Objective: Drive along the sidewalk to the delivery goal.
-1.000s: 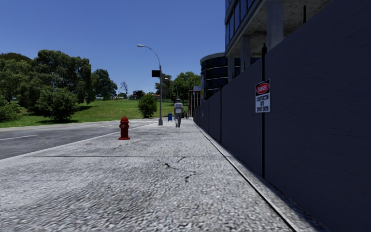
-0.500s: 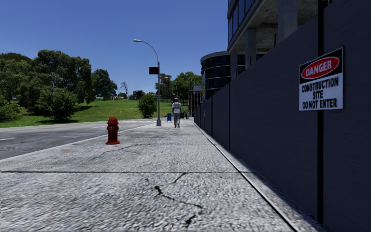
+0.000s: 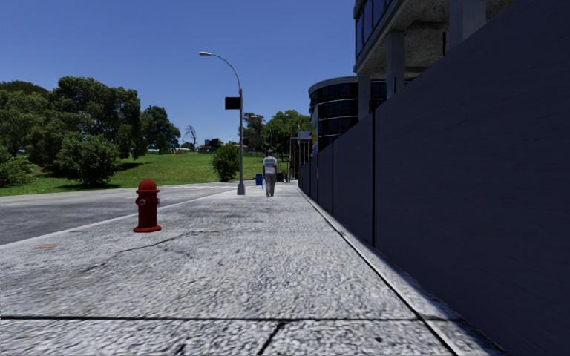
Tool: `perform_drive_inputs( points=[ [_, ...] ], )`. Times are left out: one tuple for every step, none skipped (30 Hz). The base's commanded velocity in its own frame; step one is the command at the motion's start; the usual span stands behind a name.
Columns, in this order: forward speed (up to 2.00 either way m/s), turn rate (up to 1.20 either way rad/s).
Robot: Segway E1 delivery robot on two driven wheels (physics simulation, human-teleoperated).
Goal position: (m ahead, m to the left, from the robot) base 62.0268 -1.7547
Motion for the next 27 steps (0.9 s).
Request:
perform_drive_inputs(
  points=[
    [2.0, 0.0],
    [2.0, 0.0],
    [2.0, 0.0],
    [2.0, 0.0],
    [2.0, 0.0],
    [2.0, 0.0],
    [2.0, 0.0],
    [2.0, 0.0],
    [2.0, 0.0],
    [2.0, 0.0],
    [2.0, 0.0],
    [2.0, 0.0],
    [2.0, 0.0],
    [2.0, 0.0],
    [2.0, 0.0],
    [2.0, 0.0],
    [2.0, 0.0],
    [2.0, 0.0],
    [2.0, 0.0],
    [2.0, 0.0],
    [2.0, 0.0],
    [2.0, 0.0],
    [2.0, 0.0],
    [2.0, 0.0],
    [2.0, 0.0],
    [2.0, 0.0],
    [2.0, 0.0]
  ],
)
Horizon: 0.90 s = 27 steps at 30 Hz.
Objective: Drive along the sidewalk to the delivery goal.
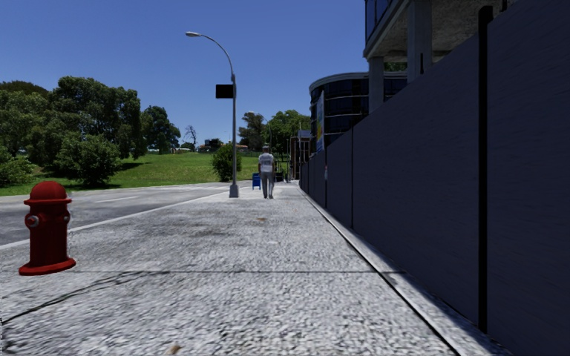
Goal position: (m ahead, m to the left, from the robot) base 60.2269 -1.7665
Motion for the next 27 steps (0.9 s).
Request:
perform_drive_inputs(
  points=[
    [2.0, 0.0],
    [2.0, 0.0],
    [2.0, 0.0],
    [2.0, 0.0],
    [2.0, 0.0],
    [2.0, 0.0],
    [2.0, 0.0],
    [2.0, 0.0],
    [2.0, 0.0],
    [2.0, 0.0],
    [2.0, 0.0],
    [2.0, 0.0],
    [2.0, 0.0],
    [2.0, 0.0],
    [2.0, 0.0],
    [2.0, 0.0],
    [2.0, 0.0],
    [2.0, 0.0],
    [2.0, 0.0],
    [2.0, 0.0],
    [2.0, 0.0],
    [2.0, 0.0],
    [2.0, 0.0],
    [2.0, 0.0],
    [2.0, 0.0],
    [2.0, 0.0],
    [2.0, 0.0]
  ],
)
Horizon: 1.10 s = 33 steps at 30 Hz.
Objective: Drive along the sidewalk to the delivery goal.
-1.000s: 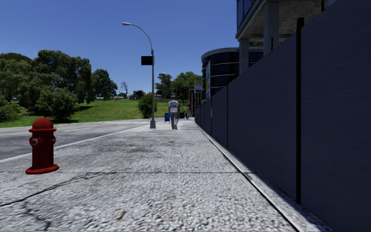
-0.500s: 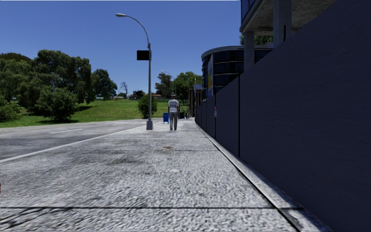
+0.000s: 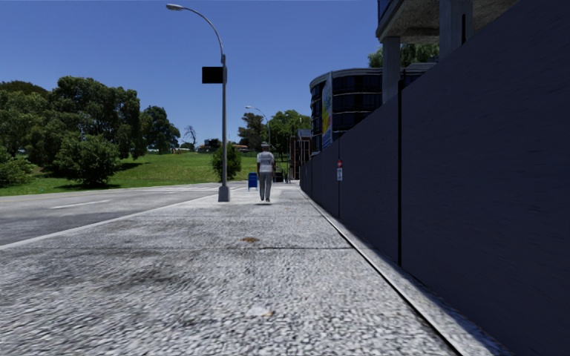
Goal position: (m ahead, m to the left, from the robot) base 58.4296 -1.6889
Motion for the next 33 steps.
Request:
perform_drive_inputs(
  points=[
    [2.0, 0.0],
    [2.0, 0.0],
    [2.0, 0.0],
    [2.0, 0.0],
    [2.0, 0.0],
    [2.0, 0.0],
    [2.0, 0.0],
    [2.0, 0.0],
    [2.0, 0.0],
    [2.0, 0.0],
    [2.0, 0.0],
    [2.0, 0.0],
    [2.0, 0.0],
    [2.0, 0.0],
    [2.0, 0.0],
    [2.0, 0.0],
    [2.0, 0.0],
    [2.0, 0.0],
    [2.0, 0.0],
    [2.0, 0.0],
    [2.0, 0.0],
    [2.0, 0.0],
    [2.0, 0.0],
    [2.0, 0.0],
    [2.0, 0.0],
    [2.0, 0.0],
    [2.0, 0.0],
    [2.0, 0.0],
    [2.0, 0.0],
    [2.0, 0.0],
    [2.0, 0.0],
    [2.0, 0.0],
    [2.0, 0.0]
  ],
)
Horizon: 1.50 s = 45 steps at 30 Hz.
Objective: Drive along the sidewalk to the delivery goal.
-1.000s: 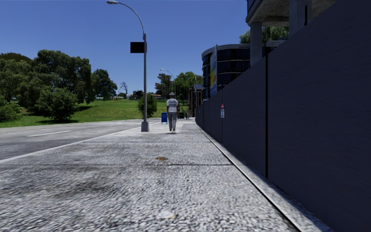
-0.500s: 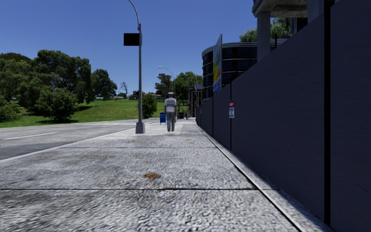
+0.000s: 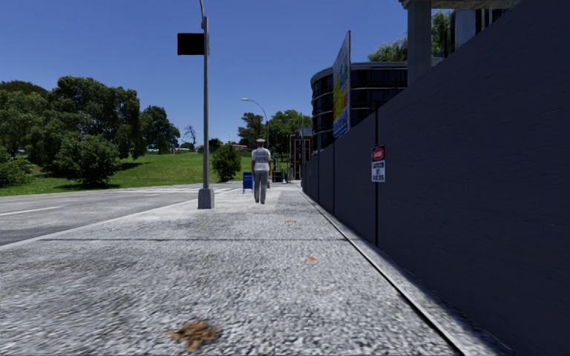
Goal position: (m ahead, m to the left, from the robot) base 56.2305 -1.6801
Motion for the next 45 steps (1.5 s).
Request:
perform_drive_inputs(
  points=[
    [2.0, 0.0],
    [2.0, 0.0],
    [2.0, 0.0],
    [2.0, 0.0],
    [2.0, 0.0],
    [2.0, 0.0],
    [2.0, 0.0],
    [2.0, 0.0],
    [2.0, 0.0],
    [2.0, 0.0],
    [2.0, 0.0],
    [2.0, 0.0],
    [2.0, 0.0],
    [2.0, 0.0],
    [2.0, 0.0],
    [2.0, 0.0],
    [2.0, 0.0],
    [2.0, 0.0],
    [2.0, 0.0],
    [2.0, 0.0],
    [2.0, 0.0],
    [2.0, 0.0],
    [2.0, 0.0],
    [2.0, 0.0],
    [2.0, 0.0],
    [2.0, 0.0],
    [2.0, 0.0],
    [2.0, 0.0],
    [2.0, 0.0],
    [2.0, 0.0],
    [2.0, 0.0],
    [2.0, 0.0],
    [2.0, 0.0],
    [2.0, 0.0],
    [2.0, 0.0],
    [2.0, 0.0],
    [2.0, 0.0],
    [2.0, 0.0],
    [2.0, 0.0],
    [2.0, 0.0],
    [2.0, 0.0],
    [2.0, 0.0],
    [2.0, 0.0],
    [2.0, 0.0],
    [2.0, 0.0]
  ],
)
